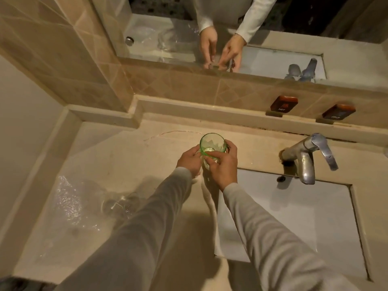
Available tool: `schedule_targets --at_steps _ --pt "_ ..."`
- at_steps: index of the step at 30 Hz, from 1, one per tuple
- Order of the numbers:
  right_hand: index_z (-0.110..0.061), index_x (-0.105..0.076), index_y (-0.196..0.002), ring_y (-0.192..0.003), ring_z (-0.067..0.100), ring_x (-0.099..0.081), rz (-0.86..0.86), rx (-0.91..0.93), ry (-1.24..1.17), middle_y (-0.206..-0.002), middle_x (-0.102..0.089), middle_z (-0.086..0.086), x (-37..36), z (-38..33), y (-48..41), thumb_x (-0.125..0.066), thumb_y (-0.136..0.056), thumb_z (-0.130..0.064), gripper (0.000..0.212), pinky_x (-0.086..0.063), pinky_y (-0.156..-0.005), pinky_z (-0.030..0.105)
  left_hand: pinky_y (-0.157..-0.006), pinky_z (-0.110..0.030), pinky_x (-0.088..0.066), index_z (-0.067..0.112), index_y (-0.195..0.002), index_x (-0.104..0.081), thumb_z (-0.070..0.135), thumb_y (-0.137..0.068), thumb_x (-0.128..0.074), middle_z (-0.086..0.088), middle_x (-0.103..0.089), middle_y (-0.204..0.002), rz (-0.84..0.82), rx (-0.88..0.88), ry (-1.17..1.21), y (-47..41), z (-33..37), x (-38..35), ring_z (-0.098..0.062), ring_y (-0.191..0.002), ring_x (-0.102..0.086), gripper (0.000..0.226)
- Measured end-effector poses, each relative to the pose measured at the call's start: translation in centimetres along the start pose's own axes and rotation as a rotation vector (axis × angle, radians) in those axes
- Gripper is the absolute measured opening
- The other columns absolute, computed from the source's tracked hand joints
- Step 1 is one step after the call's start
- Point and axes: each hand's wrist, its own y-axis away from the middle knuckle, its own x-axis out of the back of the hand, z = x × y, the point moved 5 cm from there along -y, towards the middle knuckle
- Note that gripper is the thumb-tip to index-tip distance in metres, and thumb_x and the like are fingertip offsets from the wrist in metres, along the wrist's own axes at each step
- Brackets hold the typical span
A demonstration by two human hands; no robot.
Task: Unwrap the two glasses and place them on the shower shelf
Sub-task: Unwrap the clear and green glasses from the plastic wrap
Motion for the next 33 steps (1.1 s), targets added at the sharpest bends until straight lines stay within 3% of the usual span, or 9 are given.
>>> schedule_targets --at_steps 10,13,15,19,21,23,26,29,33 --pt "0.001 -0.077 -0.109 -0.144 0.026 -0.037 0.028 0.004 -0.017 -0.157 -0.034 0.011 -0.4 0.0 -0.4 -0.079 -0.087 -0.006 0.023 -0.018 -0.103 -0.001 -0.066 -0.036 -0.046 0.058 -0.123 -0.056 0.043 -0.091 -0.049 -0.010 -0.056 -0.096 0.010 -0.028 -0.064 -0.6 -0.2 0.0 -0.023 -0.067 -0.050 0.035" --pt "-0.005 -0.077 -0.113 -0.148 0.028 -0.034 0.020 -0.005 0.000 -0.162 -0.031 0.010 -0.6 -0.2 -0.1 -0.077 -0.090 -0.010 0.023 -0.019 -0.111 0.013 -0.077 -0.046 -0.050 0.048 -0.129 -0.056 0.034 -0.097 -0.046 -0.027 -0.056 -0.130 0.014 -0.061 -0.092 -0.4 0.2 -0.1 -0.052 -0.103 -0.059 0.037" --pt "-0.010 -0.074 -0.120 -0.151 0.029 -0.030 0.010 -0.002 0.012 -0.166 -0.026 0.009 -0.7 -0.4 0.3 -0.075 -0.092 -0.014 0.027 -0.020 -0.115 0.021 -0.096 -0.059 -0.046 0.036 -0.132 -0.059 0.023 -0.098 -0.044 -0.025 -0.056 -0.134 0.019 -0.131 -0.121 -0.1 0.5 0.1 -0.054 -0.123 -0.048 0.039" --pt "-0.016 -0.068 -0.130 -0.156 0.029 -0.019 0.044 0.050 0.047 -0.170 -0.015 0.012 -0.8 -1.1 1.8 -0.071 -0.095 -0.016 0.035 -0.016 -0.119 0.024 -0.104 -0.055 -0.045 0.019 -0.132 -0.060 -0.001 -0.092 -0.043 -0.008 -0.064 -0.130 0.018 -0.221 -0.142 1.9 0.5 2.3 -0.044 -0.117 -0.058 0.048" --pt "-0.014 -0.067 -0.130 -0.154 0.030 -0.021 0.120 0.087 0.049 -0.168 -0.020 0.014 -0.4 -1.5 3.1 -0.070 -0.096 -0.014 0.034 -0.016 -0.119 0.023 -0.088 -0.049 -0.054 0.013 -0.123 -0.065 0.002 -0.095 -0.049 -0.017 -0.068 -0.120 0.022 -0.256 -0.056 3.9 -0.2 5.3 -0.038 -0.090 -0.066 0.033" --pt "-0.009 -0.069 -0.126 -0.148 0.029 -0.032 0.208 0.129 0.016 -0.160 -0.033 0.016 -0.3 -1.7 4.9 -0.069 -0.095 -0.009 0.031 -0.024 -0.118 0.026 -0.072 -0.037 -0.052 0.013 -0.113 -0.068 0.012 -0.093 -0.056 -0.019 -0.070 -0.105 0.048 -0.304 0.005 6.4 -1.7 10.0 -0.023 -0.070 -0.063 0.024" --pt "-0.007 -0.072 -0.117 -0.126 0.025 -0.054 0.238 0.140 -0.045 -0.136 -0.056 0.013 -0.9 -1.7 7.8 -0.069 -0.095 -0.008 0.022 -0.041 -0.106 0.025 -0.075 -0.034 -0.057 0.022 -0.098 -0.070 0.014 -0.089 -0.060 -0.010 -0.074 -0.098 0.197 -0.366 -0.049 9.9 -4.7 18.1 -0.027 -0.083 -0.069 0.016" --pt "-0.027 -0.070 -0.091 -0.088 0.013 -0.065 0.179 0.013 -0.170 -0.097 -0.069 0.003 -2.9 -1.3 11.7 -0.067 -0.098 -0.020 0.010 -0.054 -0.083 0.030 -0.083 -0.039 -0.056 0.024 -0.095 -0.070 0.016 -0.089 -0.062 -0.008 -0.074 -0.098 0.344 -0.312 -0.180 11.8 -8.2 23.7 -0.027 -0.091 -0.068 0.013" --pt "-0.021 -0.064 -0.067 -0.067 0.017 -0.063 0.120 -0.112 -0.212 -0.066 -0.067 0.001 -6.3 -0.2 16.5 -0.060 -0.096 -0.051 0.041 -0.047 -0.063 0.017 -0.084 -0.019 -0.049 0.020 -0.097 -0.071 0.010 -0.091 -0.062 0.000 -0.071 -0.092 0.391 -0.353 -0.188 12.5 -11.0 26.1 -0.021 -0.092 -0.067 0.015"
